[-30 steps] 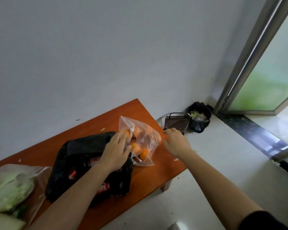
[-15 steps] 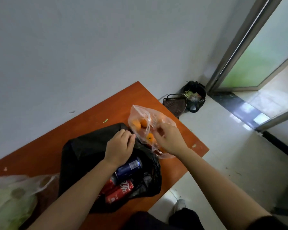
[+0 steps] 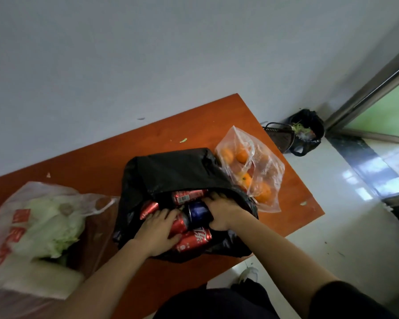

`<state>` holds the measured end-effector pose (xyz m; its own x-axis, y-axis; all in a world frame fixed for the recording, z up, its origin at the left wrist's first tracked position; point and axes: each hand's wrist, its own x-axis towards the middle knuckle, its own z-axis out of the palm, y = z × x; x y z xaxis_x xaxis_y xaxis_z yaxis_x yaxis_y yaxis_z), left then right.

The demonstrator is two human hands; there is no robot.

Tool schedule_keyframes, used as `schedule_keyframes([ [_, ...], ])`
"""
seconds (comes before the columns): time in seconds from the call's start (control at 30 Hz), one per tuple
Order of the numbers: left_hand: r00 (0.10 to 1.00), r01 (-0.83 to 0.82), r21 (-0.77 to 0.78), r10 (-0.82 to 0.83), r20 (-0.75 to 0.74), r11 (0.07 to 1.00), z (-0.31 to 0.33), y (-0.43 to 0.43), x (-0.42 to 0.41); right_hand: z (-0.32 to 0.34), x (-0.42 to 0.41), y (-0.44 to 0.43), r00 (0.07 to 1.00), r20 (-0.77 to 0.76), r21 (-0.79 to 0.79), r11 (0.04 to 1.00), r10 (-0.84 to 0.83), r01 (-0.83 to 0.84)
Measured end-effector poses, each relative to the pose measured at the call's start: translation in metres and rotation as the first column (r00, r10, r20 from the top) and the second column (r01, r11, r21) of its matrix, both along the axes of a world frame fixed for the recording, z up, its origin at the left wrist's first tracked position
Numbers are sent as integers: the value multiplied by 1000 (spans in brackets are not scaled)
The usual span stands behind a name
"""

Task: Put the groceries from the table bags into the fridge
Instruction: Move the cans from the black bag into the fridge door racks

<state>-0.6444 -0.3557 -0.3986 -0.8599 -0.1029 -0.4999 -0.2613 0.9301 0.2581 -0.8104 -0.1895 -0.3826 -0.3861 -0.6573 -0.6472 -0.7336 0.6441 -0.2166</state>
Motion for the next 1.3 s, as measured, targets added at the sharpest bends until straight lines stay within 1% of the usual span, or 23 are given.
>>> schedule_keyframes([
  [0.1, 997, -71, -43, 72, 18, 997, -1, 10, -5, -11, 5, 1, 995, -99, 22, 1000, 22, -20],
  [0.2, 990, -117, -86, 123, 67, 989, -3, 16, -18, -18, 10, 2, 992, -116, 20, 999, -43, 46],
  [0.33, 994, -50, -120, 61, 91, 992, -7, 13, -25, -22, 13, 8, 986, -118, -38, 992, -122, 118],
  [0.43, 994, 26, -136, -11, 109, 990, -9, 13, -26, -23, 15, 19, 975, -76, -90, 975, -208, 201],
  [0.53, 994, 34, -149, -18, 111, 988, -8, 16, -29, -19, 17, 29, 949, -37, -107, 945, -313, 308],
  [0.6, 996, 28, -141, -16, 84, 990, -8, 15, -31, -12, 18, 35, 932, 2, -137, 923, -363, 360],
  [0.67, 999, -19, -118, 22, 23, 993, -6, 13, -30, -4, 19, 40, 911, 65, -178, 894, -406, 411],
  [0.73, 992, -98, -92, 91, -85, 991, 0, 10, -27, 4, 22, 45, 889, 107, -224, 860, -445, 458],
  [0.8, 969, -177, -61, 163, -188, 982, 12, 8, -25, 10, 27, 48, 872, 115, -272, 829, -476, 489],
  [0.87, 923, -282, -2, 271, -274, 959, 28, 6, -22, 16, 31, 50, 859, 113, -314, 802, -499, 508],
  [0.97, 802, -462, 122, 472, -366, 879, 50, 7, -20, 28, 37, 55, 848, 112, -353, 778, -517, 521],
  [1.03, 719, -522, 142, 524, -457, 841, 63, 12, -21, 41, 42, 65, 831, 141, -384, 744, -538, 547],
  [1.1, 627, -570, 154, 548, -553, 807, 80, 22, -23, 57, 48, 82, 799, 206, -420, 686, -565, 594],
  [1.13, 563, -593, 214, 590, -578, 776, 93, 29, -23, 66, 53, 93, 770, 258, -436, 641, -584, 632],
  [1.17, 492, -600, 330, 662, -565, 728, 105, 38, -24, 76, 59, 106, 733, 310, -453, 584, -605, 674],
  [1.23, 365, -577, 582, 818, -444, 573, 130, 61, -23, 95, 75, 137, 660, 370, -504, 455, -654, 734],
  [1.3, 292, -528, 742, 909, -298, 413, 146, 89, -20, 113, 98, 176, 575, 403, -562, 303, -712, 769],
])
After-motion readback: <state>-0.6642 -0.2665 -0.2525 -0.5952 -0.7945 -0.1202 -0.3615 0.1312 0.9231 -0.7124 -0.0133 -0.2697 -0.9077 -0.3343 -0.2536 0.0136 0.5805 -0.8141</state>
